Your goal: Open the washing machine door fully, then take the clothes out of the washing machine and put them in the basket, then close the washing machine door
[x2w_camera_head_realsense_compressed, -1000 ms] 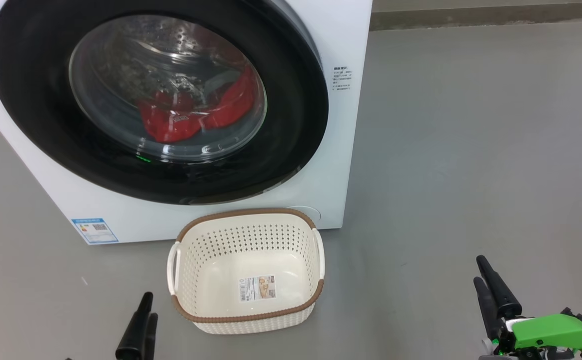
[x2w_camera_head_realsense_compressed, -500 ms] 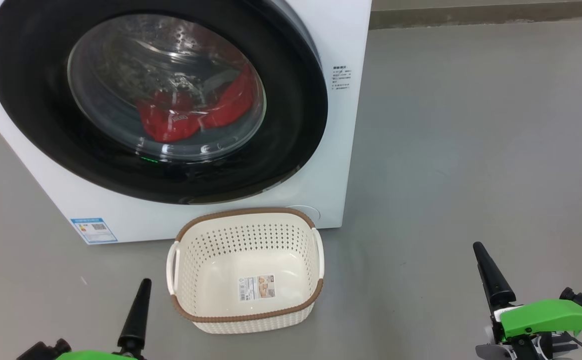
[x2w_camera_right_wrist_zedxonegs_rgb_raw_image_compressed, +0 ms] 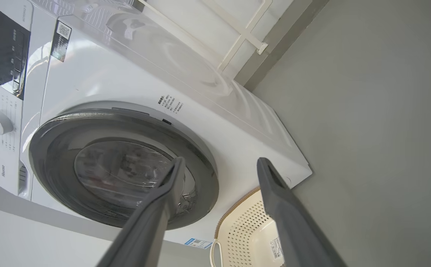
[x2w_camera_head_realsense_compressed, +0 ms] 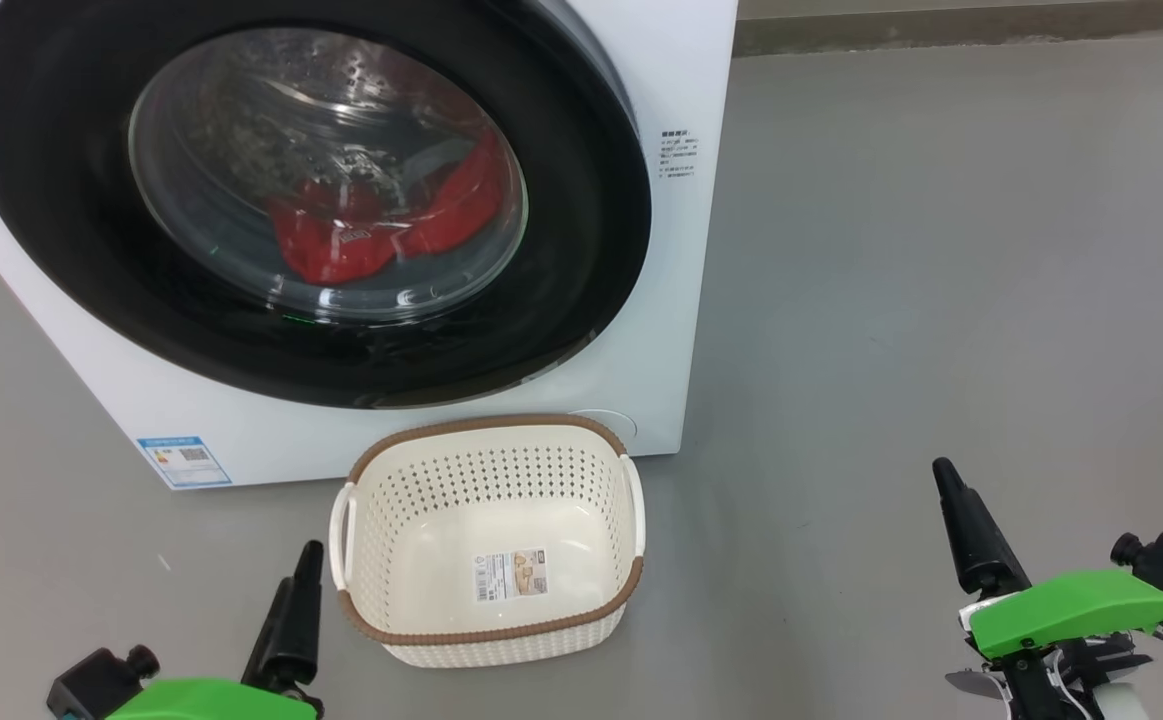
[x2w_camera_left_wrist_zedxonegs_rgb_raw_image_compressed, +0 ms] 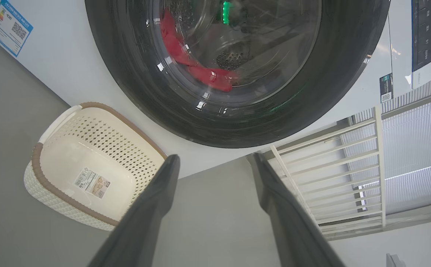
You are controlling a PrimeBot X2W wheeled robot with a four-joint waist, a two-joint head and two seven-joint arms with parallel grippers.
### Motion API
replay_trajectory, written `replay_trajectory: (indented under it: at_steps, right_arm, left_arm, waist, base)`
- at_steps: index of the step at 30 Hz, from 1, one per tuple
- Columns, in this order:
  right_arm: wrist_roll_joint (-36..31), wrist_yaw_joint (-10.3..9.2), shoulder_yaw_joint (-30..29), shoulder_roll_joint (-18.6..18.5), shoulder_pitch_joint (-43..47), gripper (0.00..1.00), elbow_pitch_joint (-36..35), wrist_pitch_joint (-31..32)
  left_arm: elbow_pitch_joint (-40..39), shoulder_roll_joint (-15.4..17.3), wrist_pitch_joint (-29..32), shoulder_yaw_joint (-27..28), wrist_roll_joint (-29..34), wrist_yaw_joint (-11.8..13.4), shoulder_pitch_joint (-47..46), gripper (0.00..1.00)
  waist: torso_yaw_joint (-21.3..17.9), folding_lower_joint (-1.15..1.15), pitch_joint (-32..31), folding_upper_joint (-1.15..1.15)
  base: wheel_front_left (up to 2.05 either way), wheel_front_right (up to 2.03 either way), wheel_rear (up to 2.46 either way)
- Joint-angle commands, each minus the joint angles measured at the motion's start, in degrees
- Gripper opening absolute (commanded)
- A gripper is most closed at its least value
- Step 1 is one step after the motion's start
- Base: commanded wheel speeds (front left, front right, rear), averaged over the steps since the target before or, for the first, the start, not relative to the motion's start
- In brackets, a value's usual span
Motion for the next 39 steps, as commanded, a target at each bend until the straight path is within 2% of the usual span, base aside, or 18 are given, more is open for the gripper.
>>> replay_trajectory:
  at_steps: [1,39]
  right_arm:
    - [-1.98,0.02,0.71,-0.63,-3.08,1.0,-1.83,-0.63]
    - [-28.44,0.03,4.6,-1.02,-7.54,1.0,-3.15,-6.87]
  left_arm:
    - [-1.88,0.61,-0.77,0.47,1.73,0.41,-3.09,1.0]
    - [-4.93,0.93,-6.99,-2.78,27.5,4.33,-6.7,1.0]
  waist:
    - [0.0,-0.01,-0.01,0.0]
    - [0.28,-0.01,-0.25,0.0]
  base:
    - [0.0,0.0,0.0]
    - [0.0,0.0,0.0]
